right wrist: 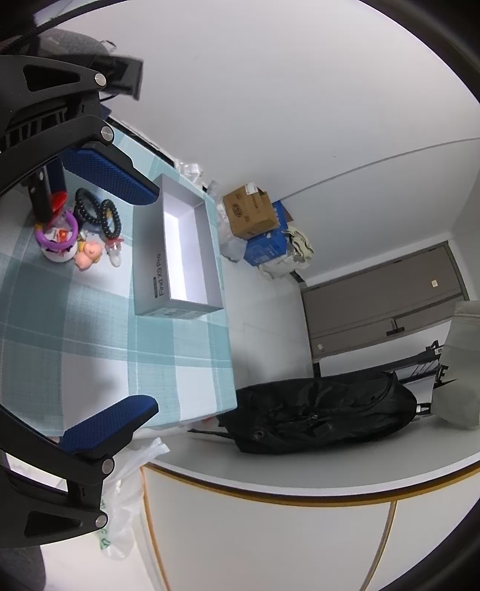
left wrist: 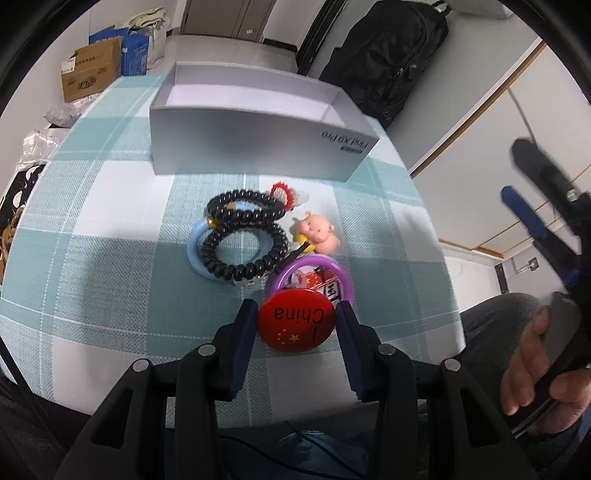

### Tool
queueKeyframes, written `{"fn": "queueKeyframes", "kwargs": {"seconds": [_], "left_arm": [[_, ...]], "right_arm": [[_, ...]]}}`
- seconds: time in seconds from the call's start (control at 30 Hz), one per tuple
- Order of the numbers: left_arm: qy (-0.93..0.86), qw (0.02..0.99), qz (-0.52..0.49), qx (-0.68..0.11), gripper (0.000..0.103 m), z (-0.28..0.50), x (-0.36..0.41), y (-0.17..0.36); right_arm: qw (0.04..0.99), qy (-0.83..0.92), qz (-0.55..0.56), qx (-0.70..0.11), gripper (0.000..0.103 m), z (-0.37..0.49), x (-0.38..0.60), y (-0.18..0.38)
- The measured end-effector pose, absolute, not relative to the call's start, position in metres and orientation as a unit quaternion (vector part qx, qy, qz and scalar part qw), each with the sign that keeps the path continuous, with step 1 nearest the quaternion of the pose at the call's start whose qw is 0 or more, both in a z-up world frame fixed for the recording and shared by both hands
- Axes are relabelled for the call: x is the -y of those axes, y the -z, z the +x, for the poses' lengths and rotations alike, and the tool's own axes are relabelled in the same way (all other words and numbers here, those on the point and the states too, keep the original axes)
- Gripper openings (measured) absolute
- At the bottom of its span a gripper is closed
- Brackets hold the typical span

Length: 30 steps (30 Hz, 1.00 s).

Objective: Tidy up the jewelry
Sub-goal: 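Grasp the red China badge with the left tool while the right tool grasps the purple ring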

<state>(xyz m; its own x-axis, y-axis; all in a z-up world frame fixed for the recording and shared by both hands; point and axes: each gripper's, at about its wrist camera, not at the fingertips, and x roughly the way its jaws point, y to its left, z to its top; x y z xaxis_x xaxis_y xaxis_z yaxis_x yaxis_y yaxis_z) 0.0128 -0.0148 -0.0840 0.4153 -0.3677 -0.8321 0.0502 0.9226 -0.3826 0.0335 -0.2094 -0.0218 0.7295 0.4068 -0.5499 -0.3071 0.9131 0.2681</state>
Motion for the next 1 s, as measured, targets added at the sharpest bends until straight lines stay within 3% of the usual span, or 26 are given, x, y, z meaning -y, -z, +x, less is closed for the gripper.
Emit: {"fn": "queueKeyframes", "kwargs": {"seconds": [0.43,0.83,1.0], "left_arm": [[0.081,0.871,-0.209,-0.436,0.037,0.006,-0.04,0.04],[0.06,0.888,-0.203,-0.408,0.037,0.004,-0.054,0.034],[0.063,0.886,-0.213,-0.407,0.037,0.004,-0.06,0.033]], "right_arm": [[0.875,-0.25,0.035,-0.414,0.102,0.037,0.176,0.059],[0.837,-0.305,-0.116,-0.439,0.091,0.007,0.107,0.091],[0.829,-0.294,-0.169,-0.445,0.08,0.006,0.09,0.107]]}}
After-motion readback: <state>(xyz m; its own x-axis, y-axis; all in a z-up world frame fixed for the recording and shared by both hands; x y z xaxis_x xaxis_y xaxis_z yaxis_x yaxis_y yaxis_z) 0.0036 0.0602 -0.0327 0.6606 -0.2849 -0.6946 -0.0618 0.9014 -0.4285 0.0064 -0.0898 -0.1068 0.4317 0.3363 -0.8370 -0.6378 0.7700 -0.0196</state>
